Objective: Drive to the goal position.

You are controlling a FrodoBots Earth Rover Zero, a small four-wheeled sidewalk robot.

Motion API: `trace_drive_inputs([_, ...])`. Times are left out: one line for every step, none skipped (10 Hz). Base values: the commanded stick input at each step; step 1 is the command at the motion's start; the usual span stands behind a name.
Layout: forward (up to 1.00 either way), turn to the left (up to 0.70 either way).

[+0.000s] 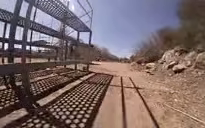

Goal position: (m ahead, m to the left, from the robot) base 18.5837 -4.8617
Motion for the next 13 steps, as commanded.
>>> trace_drive_inputs([0.85,-0.09])
trace_drive_inputs([0.85,-0.21])
trace_drive_inputs([0.85,-0.27])
trace_drive_inputs([0.85,-0.27])
trace_drive_inputs([0.85,-0.27])
trace_drive_inputs([0.85,-0.27])
trace_drive_inputs([0.85,-0.26])
trace_drive_inputs([0.85,-0.13])
trace_drive_inputs([0.85,0.00])
trace_drive_inputs([0.85,0.00])
trace_drive_inputs([0.85,0.00])
trace_drive_inputs([0.85,0.00])
trace_drive_inputs([0.85,0.00])
